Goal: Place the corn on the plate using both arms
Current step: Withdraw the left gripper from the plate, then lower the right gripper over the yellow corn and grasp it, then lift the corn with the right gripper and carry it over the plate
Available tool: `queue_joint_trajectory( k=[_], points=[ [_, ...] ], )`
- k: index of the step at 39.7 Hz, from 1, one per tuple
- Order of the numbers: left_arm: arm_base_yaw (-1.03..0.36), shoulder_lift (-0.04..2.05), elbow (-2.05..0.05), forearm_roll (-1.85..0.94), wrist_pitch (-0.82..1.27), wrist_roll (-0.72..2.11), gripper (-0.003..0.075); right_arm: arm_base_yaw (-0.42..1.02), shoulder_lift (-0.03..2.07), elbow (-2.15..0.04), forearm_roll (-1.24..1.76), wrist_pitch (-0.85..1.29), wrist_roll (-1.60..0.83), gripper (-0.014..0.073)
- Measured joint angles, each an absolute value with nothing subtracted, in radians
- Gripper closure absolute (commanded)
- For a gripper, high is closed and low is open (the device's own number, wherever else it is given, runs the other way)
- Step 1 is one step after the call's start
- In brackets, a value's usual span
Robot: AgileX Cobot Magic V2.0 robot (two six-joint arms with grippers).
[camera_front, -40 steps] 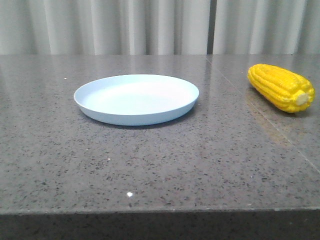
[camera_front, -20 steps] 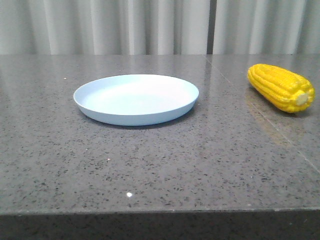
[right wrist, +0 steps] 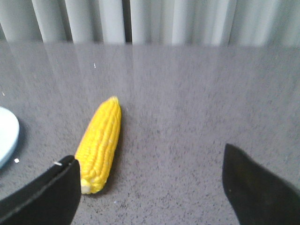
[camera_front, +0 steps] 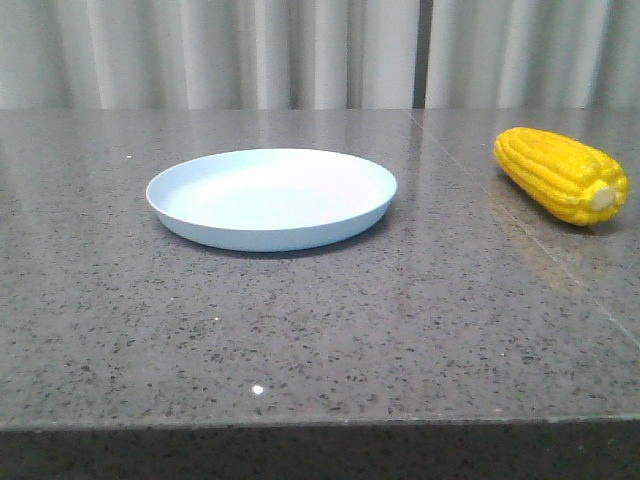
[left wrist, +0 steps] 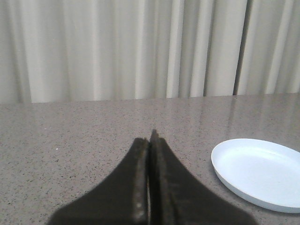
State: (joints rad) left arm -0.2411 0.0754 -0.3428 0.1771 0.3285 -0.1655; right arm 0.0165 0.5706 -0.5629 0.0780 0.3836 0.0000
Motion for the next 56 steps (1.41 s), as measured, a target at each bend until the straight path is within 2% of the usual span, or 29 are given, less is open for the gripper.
queue_joint_trajectory(
  k=[20,30,33,39,45,48,56],
  points=[
    [-0.241,0.075,-0.343,0.177,0.329,-0.165,0.0734,0.127,1.340,-1.013,0.206,0.615,0.000,-0.0041],
    [-0.241,0.075,-0.343,0.177,0.329,-0.165,0.0734,0.132,1.573,-1.174,0.214,0.733,0.000,-0.0030],
    [-0.241,0.075,-0.343,0.177,0.329,-0.165,0.0734,0.132,1.608,-1.206,0.220,0.772,0.000,0.0036],
    [-0.241,0.075,-0.343,0.177,0.329,-0.165,0.0734,0.132,1.616,-1.234,0.228,0.805,0.000,0.0335],
    [-0.241,0.075,-0.343,0.177,0.329,-0.165,0.0734,0.132,1.616,-1.252,0.228,0.814,0.000,0.0539],
    [-0.241,0.075,-0.343,0.177,0.329,-0.165,0.0734,0.132,1.616,-1.261,0.230,0.814,0.000,0.0573],
    [-0.241,0.075,-0.343,0.177,0.329,-0.165,0.0734,0.139,1.616,-1.328,0.230,0.892,0.000,0.0564]
  ],
)
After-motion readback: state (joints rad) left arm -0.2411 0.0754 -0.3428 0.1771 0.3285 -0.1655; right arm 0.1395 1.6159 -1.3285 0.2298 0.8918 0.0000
